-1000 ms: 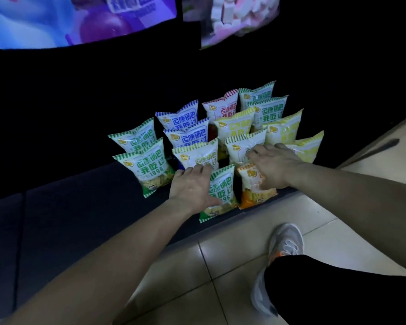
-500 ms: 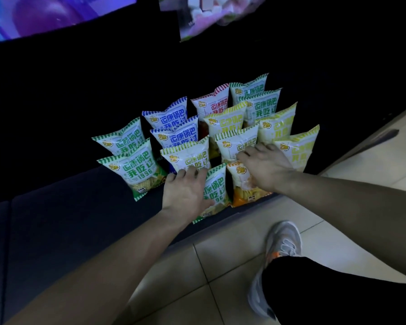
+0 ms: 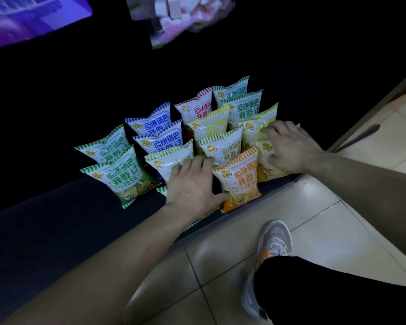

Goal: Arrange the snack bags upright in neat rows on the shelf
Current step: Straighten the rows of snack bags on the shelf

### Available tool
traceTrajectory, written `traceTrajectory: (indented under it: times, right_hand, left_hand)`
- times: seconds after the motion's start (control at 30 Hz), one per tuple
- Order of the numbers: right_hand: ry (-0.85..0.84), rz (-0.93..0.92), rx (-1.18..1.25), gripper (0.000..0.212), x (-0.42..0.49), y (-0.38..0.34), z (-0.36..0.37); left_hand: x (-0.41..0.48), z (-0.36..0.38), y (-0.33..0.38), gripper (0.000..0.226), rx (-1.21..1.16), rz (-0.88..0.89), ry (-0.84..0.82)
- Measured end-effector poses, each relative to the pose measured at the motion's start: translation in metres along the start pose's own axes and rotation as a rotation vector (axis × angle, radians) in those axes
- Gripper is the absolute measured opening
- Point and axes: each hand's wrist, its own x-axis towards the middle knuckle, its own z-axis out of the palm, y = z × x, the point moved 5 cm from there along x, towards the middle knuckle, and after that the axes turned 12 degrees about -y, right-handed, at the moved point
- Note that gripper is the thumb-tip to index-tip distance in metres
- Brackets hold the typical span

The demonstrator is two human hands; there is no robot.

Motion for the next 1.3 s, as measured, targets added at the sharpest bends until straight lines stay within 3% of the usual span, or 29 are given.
traceTrajectory:
  times: [0.2, 0.37, 0.5, 0.63, 0.9, 1.1, 1.3]
  right_hand:
    - [-0.150, 0.045, -0.122, 0.101, 0.014, 0.015, 0.021]
    - [-0.096, 0.006, -0.198, 0.079, 0.026, 0.007, 0.028]
    - [-0.010, -0.015, -0.336, 0.066, 0.024, 0.012, 0.026]
    - [0.037, 0.010, -0.412, 0.069, 0.019, 0.015, 0.033]
    - [0.008, -0.009, -0.241, 0.078, 0.025, 0.016, 0.032]
    - [-0.035, 0.001, -0.128, 0.102, 0.021, 0.020, 0.030]
    - [0.065, 0.010, 0.134, 0.077, 0.024, 0.030, -0.006]
  left_hand:
    - [0.041, 0.018, 0.047, 0.099, 0.023, -0.035, -0.082]
    - [0.059, 0.036, 0.056, 0.096, 0.133, -0.078, -0.147]
    - [0.061, 0.038, 0.052, 0.083, 0.123, -0.089, -0.080]
    - [0.061, 0.041, 0.052, 0.082, 0.108, -0.079, -0.023]
    - [0.059, 0.040, 0.056, 0.085, 0.162, -0.032, 0.003]
    - [0.055, 0.038, 0.057, 0.102, 0.102, -0.032, -0.015]
    - [0.066, 0.010, 0.038, 0.083, -0.014, -0.041, 0.053]
